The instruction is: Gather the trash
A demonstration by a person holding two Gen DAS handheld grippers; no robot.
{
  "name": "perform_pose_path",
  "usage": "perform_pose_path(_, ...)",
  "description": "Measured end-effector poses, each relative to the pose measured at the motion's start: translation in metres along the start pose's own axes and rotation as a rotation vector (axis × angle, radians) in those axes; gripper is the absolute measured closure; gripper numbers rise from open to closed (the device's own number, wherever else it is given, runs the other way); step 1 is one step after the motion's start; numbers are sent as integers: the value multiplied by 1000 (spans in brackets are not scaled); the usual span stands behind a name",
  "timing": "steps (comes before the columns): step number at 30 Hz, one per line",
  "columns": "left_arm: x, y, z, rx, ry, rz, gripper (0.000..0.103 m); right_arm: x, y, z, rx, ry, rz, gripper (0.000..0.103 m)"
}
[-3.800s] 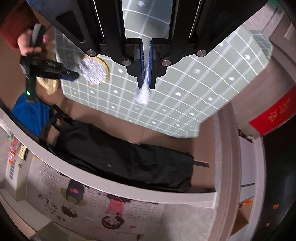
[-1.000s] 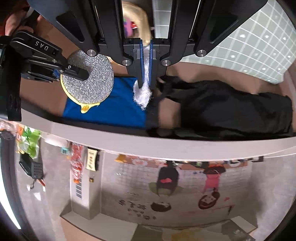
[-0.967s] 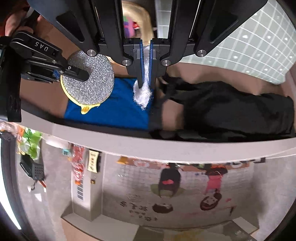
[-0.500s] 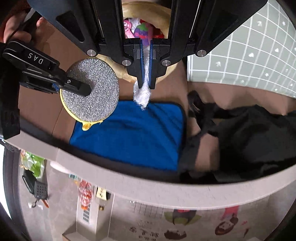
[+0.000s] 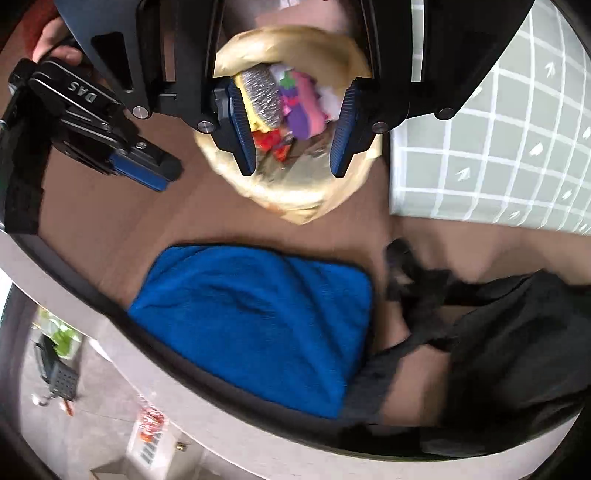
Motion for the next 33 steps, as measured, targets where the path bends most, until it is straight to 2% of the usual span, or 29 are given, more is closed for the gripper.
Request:
perform_pose_path(2,-8,14,5,20,-3,-55,59,-5,5,3,0,-3,2,68)
perform_pose_path(7,-24,78,25,110,-23,-201,59,-26,30,12,21,-24,-26,65)
perform_pose_path(12,-34,150,69,163,-43,-351,59,-67,66,34,7,-28,-89,63)
perform_pose_path(15,-33,187,106,159,-56,-404,59,-95,97,57,54,18,-105,63)
perform_pose_path(20,-21,231,149,185,-79,-447,59,-133,141,94,103,95,-100,63)
perform_pose_path(24,-10,258,170,230,-33,-485,59,-152,167,118,142,162,-44,63)
perform_pose_path(27,-1,267,185,224,-33,-489,59,-161,180,132,156,175,-28,63)
perform_pose_path(30,4,271,196,202,-55,-528,59,-164,186,140,159,178,-23,63)
perform_pose_path(33,2,274,201,187,-35,-532,59,-169,193,149,169,184,-14,63)
Point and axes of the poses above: each gripper's, at about its wrist camera, not at the fingertips, and y roughly against the way its jaws point, x to its right, z to its underside, the point moved 7 cm from there along -y, roughly the way its jaws point, and after that the axes turned 3 degrees about -y, right-handed, at the moved point
